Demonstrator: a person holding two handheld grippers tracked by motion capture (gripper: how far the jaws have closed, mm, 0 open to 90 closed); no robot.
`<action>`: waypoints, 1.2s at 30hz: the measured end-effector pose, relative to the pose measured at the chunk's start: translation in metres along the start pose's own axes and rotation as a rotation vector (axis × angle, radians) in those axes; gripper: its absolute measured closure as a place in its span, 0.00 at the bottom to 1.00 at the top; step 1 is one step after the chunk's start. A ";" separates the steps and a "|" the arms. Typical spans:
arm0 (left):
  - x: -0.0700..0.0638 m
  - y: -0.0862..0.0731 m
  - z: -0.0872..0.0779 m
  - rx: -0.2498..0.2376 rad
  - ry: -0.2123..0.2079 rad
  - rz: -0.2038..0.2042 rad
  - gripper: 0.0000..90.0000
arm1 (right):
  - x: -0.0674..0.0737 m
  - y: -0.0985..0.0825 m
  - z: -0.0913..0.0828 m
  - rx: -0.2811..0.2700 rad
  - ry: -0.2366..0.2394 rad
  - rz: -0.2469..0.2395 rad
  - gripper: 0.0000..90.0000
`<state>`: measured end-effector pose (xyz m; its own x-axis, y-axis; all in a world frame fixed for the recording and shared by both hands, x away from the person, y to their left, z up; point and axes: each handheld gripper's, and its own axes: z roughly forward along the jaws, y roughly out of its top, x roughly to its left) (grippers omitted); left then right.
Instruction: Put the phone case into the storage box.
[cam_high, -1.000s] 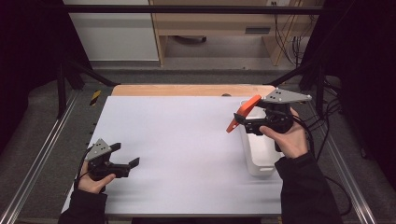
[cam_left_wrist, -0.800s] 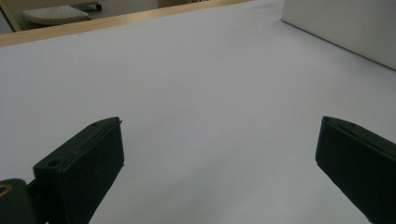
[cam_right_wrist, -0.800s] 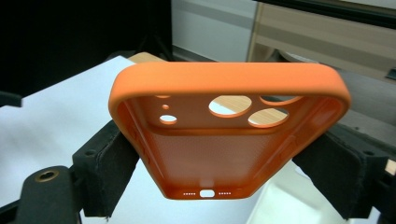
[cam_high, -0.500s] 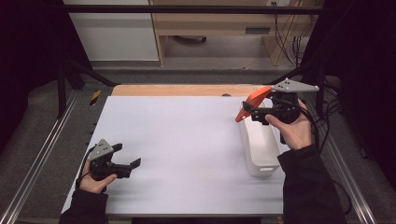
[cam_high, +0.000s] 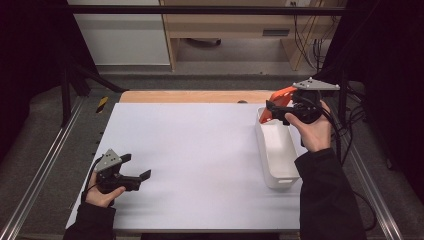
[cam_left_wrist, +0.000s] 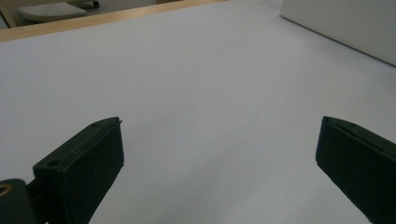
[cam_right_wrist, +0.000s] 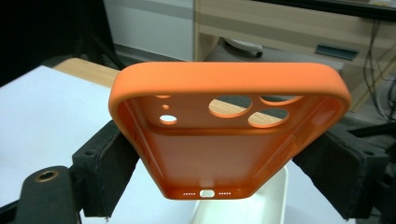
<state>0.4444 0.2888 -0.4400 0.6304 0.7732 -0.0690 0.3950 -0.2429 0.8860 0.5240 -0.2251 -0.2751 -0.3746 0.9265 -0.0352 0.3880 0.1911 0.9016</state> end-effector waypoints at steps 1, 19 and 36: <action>0.000 0.000 0.000 0.002 -0.001 0.002 0.00 | -0.001 0.000 0.002 0.002 -0.007 0.008 0.17; -0.001 0.000 0.001 0.005 -0.010 0.008 0.00 | -0.017 -0.005 0.037 0.072 -0.121 0.059 0.17; 0.000 -0.003 0.005 0.021 -0.020 0.016 0.00 | -0.034 -0.024 0.080 0.144 -0.159 0.130 0.17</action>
<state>0.4463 0.2865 -0.4445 0.6497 0.7575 -0.0645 0.3985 -0.2670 0.8774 0.5949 -0.2353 -0.3305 -0.1808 0.9835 -0.0002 0.5445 0.1002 0.8328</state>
